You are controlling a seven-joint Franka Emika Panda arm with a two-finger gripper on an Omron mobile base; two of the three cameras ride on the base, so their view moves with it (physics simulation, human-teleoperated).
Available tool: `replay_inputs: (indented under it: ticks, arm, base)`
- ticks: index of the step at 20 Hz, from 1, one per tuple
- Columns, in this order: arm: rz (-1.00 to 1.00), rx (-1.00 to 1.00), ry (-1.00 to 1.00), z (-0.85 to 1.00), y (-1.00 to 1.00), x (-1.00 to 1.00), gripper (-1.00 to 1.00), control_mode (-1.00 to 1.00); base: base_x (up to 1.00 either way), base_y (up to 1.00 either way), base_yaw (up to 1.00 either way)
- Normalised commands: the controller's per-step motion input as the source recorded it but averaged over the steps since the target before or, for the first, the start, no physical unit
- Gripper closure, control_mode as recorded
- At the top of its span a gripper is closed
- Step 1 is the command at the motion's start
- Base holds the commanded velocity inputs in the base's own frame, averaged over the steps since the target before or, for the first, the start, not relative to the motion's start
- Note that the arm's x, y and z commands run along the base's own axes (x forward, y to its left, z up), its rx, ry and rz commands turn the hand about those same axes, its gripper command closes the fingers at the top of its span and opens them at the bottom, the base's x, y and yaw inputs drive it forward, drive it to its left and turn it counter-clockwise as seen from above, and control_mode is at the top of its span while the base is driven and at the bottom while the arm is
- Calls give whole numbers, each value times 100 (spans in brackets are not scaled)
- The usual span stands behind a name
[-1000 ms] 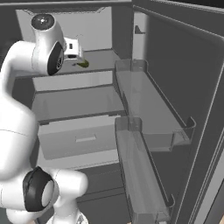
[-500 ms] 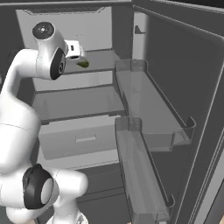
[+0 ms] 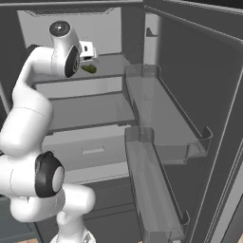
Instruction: Place the cold items (cucumber and broccoli) from the fridge in one tupperware on the dining counter. Place the warm items (kebab skewer and hot dog) in the stove area in another tupperware.
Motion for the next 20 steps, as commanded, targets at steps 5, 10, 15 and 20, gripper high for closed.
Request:
replay_inputs:
  ticks: [5, 10, 15, 20]
  arm:
    - [0, -3, 0, -6, 4, 46, -100, -100]
    - [0, -2, 0, -13, 4, 39, -100, -100]
    - [0, -2, 0, -13, 5, 40, -100, -100]
    - [0, -1, 0, -14, 2, 40, -100, -100]
  base:
    - [0, 0, 0]
    - [0, 0, 0]
    - [0, 0, 0]
    - [0, 0, 0]
